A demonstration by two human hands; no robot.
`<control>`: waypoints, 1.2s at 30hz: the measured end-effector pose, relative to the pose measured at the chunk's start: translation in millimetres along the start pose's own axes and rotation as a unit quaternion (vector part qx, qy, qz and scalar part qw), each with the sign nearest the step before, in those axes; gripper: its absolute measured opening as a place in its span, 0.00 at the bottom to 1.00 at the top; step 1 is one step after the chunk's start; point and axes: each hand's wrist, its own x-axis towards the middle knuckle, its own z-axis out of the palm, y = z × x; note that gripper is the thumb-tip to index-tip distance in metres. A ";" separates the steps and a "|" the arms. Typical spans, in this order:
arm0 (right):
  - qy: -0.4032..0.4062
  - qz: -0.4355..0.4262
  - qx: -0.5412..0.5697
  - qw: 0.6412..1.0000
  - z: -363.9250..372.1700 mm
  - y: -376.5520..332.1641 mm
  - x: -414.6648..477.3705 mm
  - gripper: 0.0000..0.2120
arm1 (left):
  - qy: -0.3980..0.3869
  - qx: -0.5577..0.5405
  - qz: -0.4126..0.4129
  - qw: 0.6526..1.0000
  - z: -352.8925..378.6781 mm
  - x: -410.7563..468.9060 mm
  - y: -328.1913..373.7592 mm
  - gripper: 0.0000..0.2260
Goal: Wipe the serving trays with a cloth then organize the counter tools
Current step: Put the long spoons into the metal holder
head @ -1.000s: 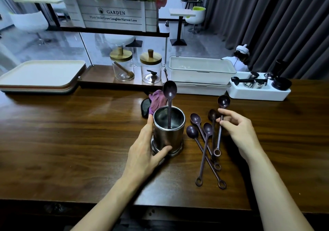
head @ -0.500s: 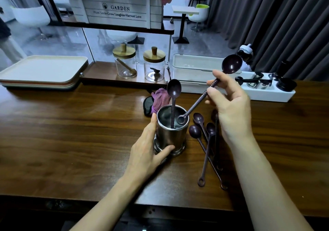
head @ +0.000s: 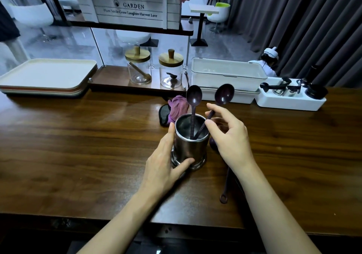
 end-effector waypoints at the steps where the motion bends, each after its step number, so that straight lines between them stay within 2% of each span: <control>1: -0.009 0.006 0.000 1.000 -0.7 0.4 -1.4 0.17 | 0.000 -0.001 0.000 1.000 -0.2 -0.4 0.3 0.53; 5: -0.036 0.007 -0.024 0.999 -2.3 0.7 -6.2 0.14 | 0.001 -0.002 0.001 1.000 -0.5 -0.5 0.5 0.52; 12: -0.093 0.002 0.031 0.995 -10.5 1.5 -11.6 0.14 | 0.007 -0.001 0.005 1.000 -0.9 -0.5 1.3 0.52; 15: -0.048 0.017 0.078 0.996 -23.4 11.7 -16.0 0.12 | 0.005 0.006 0.000 1.000 -0.3 -0.5 1.1 0.52; 18: 0.039 0.090 0.084 0.992 -42.8 29.8 -18.3 0.11 | -0.001 0.008 0.000 1.000 -0.1 -1.1 0.9 0.54; 21: 0.092 0.159 0.011 0.983 -61.7 60.1 -18.7 0.11 | -0.002 0.008 0.000 1.000 -0.2 -1.1 1.6 0.54; 24: 0.076 0.213 -0.096 0.969 -70.9 88.6 -20.0 0.10 | 0.002 0.009 0.003 1.000 -0.7 -1.4 2.2 0.54; 27: 0.036 0.236 -0.152 0.959 -67.9 97.6 -18.3 0.11 | 0.007 0.010 0.001 1.000 -0.8 -1.6 3.1 0.54; 36: -0.003 0.240 -0.172 0.955 -56.5 93.2 -1.5 0.18 | 0.069 0.017 -0.028 0.997 2.4 0.8 -2.2 0.54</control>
